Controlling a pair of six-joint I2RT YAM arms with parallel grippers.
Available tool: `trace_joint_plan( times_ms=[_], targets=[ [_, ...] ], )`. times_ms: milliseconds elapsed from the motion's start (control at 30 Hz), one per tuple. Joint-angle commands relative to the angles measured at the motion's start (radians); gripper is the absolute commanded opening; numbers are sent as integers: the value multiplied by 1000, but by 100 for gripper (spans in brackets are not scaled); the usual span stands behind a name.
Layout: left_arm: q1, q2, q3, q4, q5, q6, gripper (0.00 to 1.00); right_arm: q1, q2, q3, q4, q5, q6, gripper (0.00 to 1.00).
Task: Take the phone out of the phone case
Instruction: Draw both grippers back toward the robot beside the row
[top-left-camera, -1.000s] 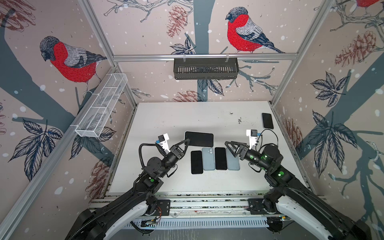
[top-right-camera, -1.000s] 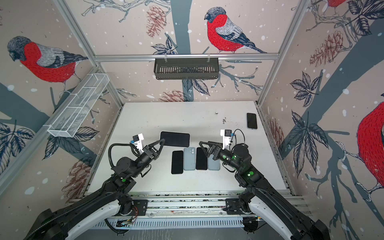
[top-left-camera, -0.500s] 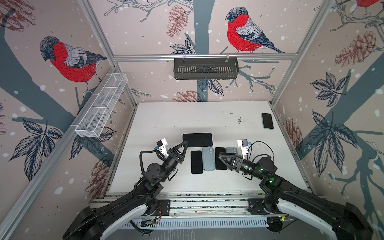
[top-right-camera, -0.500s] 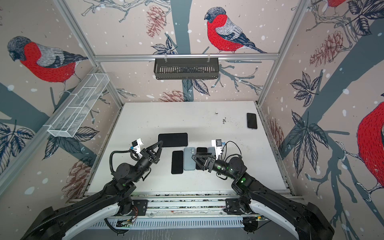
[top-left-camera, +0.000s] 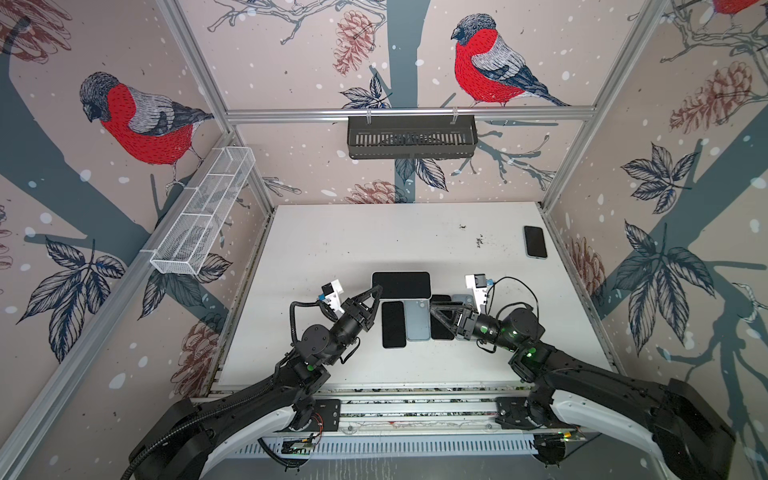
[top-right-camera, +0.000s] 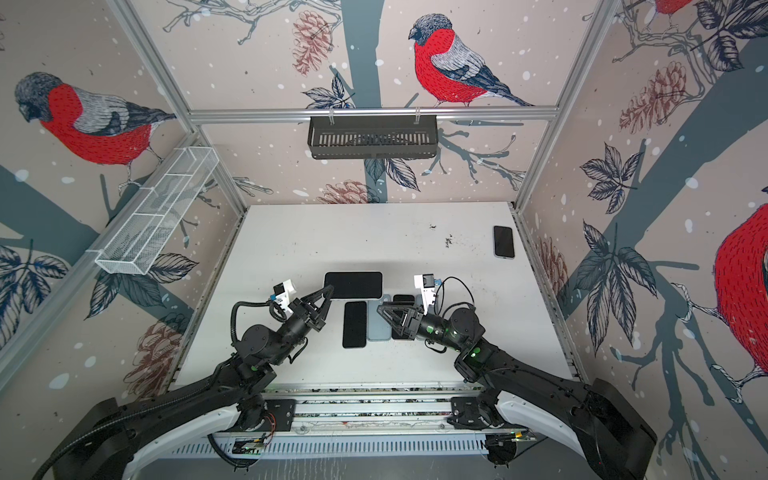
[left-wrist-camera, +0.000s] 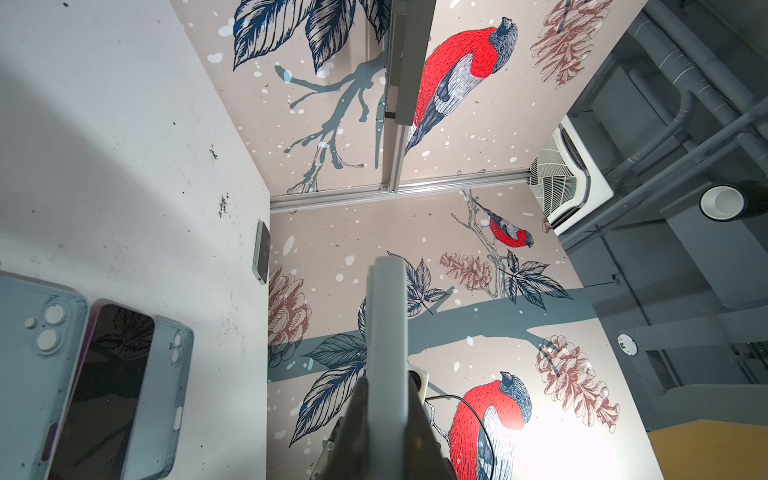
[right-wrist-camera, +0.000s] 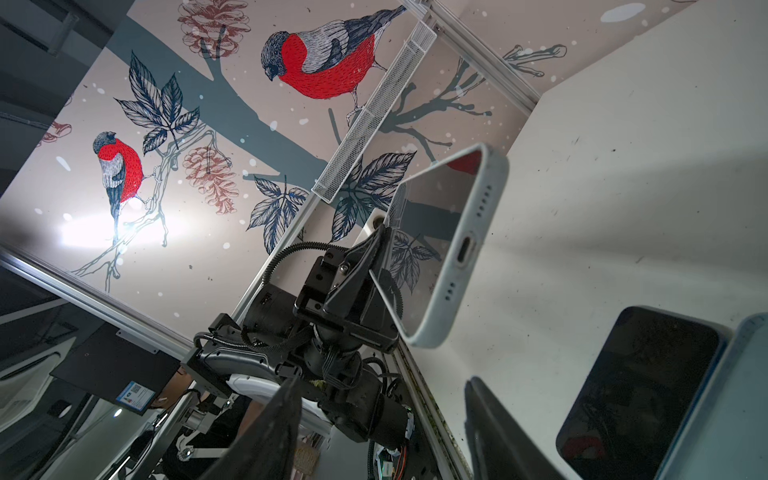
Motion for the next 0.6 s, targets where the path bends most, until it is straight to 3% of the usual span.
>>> trace_joint_plan(
  times_ms=[0, 567],
  targets=[
    [-3, -4, 3, 127, -6, -10, 0, 2, 16, 7, 96, -16, 12, 55],
    [-6, 0, -11, 158, 9, 0, 0, -4, 90, 29, 129, -21, 16, 40]
  ],
)
